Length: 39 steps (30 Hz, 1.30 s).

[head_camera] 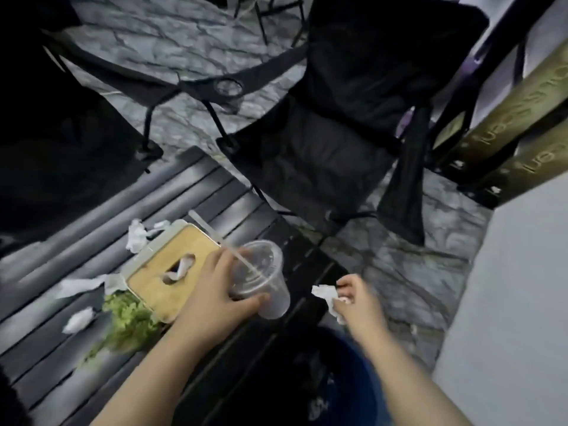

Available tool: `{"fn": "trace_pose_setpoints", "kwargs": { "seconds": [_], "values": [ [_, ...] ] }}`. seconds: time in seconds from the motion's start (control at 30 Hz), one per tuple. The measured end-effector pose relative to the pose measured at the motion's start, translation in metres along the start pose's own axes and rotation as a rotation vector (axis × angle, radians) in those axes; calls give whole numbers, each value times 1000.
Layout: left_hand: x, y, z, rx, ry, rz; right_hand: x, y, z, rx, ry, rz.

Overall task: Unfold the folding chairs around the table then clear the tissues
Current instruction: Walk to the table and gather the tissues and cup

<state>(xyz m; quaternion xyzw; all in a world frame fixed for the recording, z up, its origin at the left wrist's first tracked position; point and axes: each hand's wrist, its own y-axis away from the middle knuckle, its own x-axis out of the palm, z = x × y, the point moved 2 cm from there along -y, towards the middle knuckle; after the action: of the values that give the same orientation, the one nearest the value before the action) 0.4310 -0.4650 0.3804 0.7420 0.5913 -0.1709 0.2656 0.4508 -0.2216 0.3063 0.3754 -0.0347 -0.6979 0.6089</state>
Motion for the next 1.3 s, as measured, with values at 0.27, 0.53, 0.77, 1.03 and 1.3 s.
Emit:
{"fn": "trace_pose_setpoints", "kwargs": {
  "seconds": [0.27, 0.53, 0.77, 1.03, 1.3],
  "values": [
    [153, 91, 37, -301, -136, 301, 4, 92, -155, 337, -60, 76],
    [151, 98, 58, -420, -234, 361, -12, 107, -165, 409, -95, 100],
    [48, 73, 9, -236, -31, 51, 0, 72, -68, 204, -65, 119],
    [-128, 32, 11, -213, 275, -413, 86, 19, 130, -227, 128, 284],
    [-222, 27, 168, -510, 253, -578, 224, -30, 258, -574, 487, 519]
  ]
}}
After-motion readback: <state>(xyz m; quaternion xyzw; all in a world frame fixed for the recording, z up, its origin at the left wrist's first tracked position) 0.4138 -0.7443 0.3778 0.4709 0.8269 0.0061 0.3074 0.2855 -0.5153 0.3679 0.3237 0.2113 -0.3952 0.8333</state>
